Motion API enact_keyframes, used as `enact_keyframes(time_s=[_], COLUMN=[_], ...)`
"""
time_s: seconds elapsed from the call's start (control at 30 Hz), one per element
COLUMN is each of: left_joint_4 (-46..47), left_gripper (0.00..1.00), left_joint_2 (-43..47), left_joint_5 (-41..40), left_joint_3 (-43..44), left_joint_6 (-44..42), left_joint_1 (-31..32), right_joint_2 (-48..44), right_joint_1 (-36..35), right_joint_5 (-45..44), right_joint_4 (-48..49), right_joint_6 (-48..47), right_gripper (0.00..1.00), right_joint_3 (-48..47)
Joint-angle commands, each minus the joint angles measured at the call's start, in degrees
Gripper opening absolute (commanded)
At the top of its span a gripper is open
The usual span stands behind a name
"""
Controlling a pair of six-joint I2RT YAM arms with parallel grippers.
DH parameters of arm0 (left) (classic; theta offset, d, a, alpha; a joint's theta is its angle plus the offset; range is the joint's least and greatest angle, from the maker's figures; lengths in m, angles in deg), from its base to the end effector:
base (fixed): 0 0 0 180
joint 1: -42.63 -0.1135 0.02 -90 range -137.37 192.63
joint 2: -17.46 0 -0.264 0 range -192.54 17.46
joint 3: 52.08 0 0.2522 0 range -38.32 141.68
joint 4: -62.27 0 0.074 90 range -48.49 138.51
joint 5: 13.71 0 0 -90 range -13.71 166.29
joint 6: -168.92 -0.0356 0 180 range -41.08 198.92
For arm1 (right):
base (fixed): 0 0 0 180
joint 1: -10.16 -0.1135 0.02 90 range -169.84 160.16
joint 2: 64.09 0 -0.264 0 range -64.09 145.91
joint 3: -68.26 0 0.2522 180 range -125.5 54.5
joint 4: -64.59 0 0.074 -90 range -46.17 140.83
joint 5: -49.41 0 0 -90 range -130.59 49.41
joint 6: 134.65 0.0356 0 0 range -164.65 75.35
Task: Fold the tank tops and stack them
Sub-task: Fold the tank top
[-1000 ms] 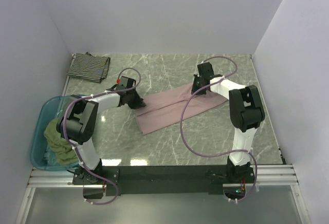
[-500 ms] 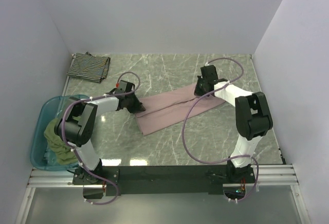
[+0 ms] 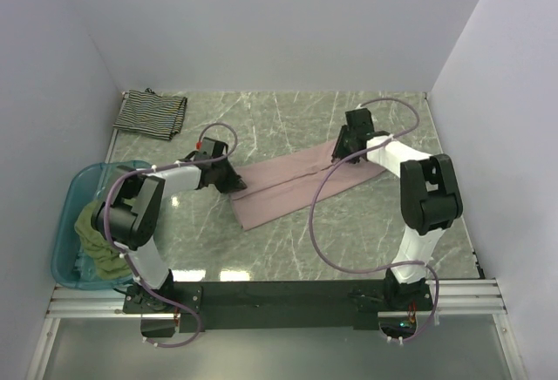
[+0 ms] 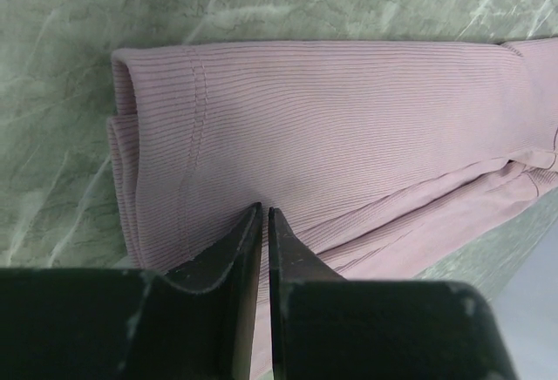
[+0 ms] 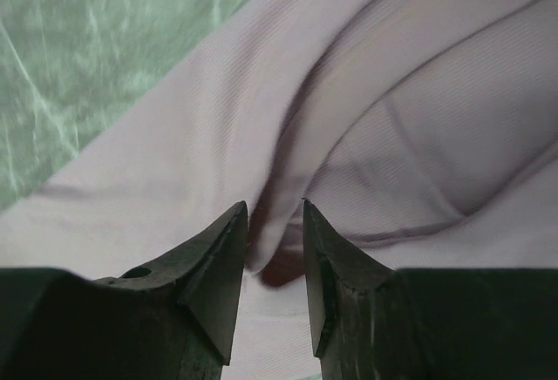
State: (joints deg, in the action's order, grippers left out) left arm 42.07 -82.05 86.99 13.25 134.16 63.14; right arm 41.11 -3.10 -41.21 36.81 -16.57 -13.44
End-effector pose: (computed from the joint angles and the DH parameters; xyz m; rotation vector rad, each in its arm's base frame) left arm 0.3121 -0.1238 0.1436 -0.7202 2.5724 -0.7240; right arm 0.3788 0.0889 0.1822 0.3258 2.4681 0.2962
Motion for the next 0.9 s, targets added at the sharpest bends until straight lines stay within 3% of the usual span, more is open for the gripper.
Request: enact_keyframes(time_s=[0.0,0.27,0.67,0.87], left_joint_4=[-0.86,0.20,-11.83,-16.32], left_gripper=[0.14,0.11,0.11,0.17], left_joint_2=[1.86,7.12,26.19,35.69], left_joint_5=[-0.77,-5.94,-14.65,-17.64], left_joint_3=[-2.08,-9.90,-20.89,-18.09], left_joint_6=[0.47,8.12,21.56,17.46], left_joint_1=[0.23,0.49,10.77,15.43], right_joint_2=[-2.91,4.56,-2.98,-0.45], right_joint_1=[4.01,9.56,9.57,11.06], right_joint_5=[-2.45,0.01,-3.33,-6.94], right_joint_4=[-0.47,-2.94,-1.36,-5.75], right_joint_6=[2.77,5.76,5.76,7.25], right_gripper=[0.39,0.37,0.38,0.38], right_joint_3=[-4.65,-13.78,-3.97,-4.92])
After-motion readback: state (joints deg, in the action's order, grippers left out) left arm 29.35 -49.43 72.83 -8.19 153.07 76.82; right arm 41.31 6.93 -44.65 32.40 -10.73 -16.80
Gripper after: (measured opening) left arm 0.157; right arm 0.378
